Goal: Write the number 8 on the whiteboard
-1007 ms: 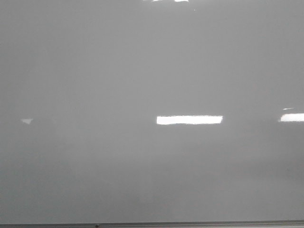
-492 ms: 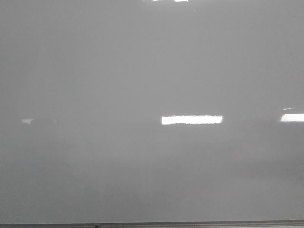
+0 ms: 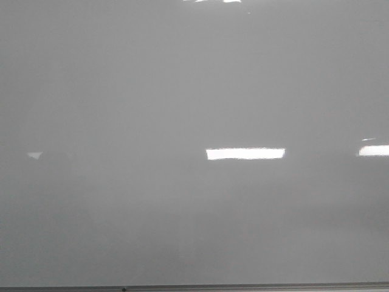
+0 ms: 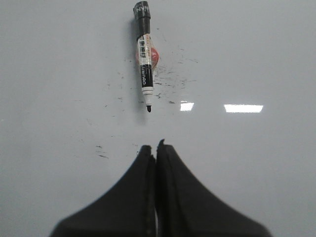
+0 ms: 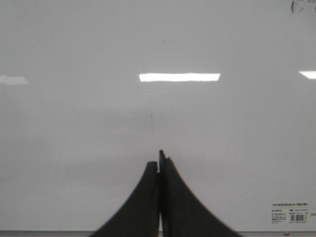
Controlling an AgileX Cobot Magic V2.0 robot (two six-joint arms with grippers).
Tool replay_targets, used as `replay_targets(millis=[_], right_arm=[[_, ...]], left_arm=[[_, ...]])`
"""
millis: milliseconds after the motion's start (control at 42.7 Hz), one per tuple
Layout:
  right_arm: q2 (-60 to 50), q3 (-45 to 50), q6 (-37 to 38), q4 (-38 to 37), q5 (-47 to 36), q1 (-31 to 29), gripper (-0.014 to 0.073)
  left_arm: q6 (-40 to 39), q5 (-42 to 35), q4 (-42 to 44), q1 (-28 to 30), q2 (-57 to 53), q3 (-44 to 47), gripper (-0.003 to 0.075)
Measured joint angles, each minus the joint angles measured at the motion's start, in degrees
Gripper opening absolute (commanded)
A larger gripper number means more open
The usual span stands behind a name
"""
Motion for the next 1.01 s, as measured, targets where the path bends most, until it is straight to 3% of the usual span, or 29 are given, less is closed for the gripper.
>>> replay_targets(millis=[305,586,750,1007], right_arm=[[0.0,0.0,0.0,0.0,-0.8,0.2,-0.0069],[0.0,-7.2,0.0,0.0,0.9,0.4,-0.0067],[2.5,-17.5,0.0,0.0,5.9,0.4,-0.0067],[15.9,-25.6,0.0,0.0,8.4,0.4,-0.0067]], left_arm=[[0.0,-0.5,0.0,0.0,0.0,0.0,-0.0021],[0.0,-9.4,-3.4,0.0,0.0,-1.1,-0.0021],[0.0,-3.8,-3.2,0.0,1.7,-10.1,-0.0021],[0.0,4.3,-1.1,0.0,16.2,-18.2,-0.002]])
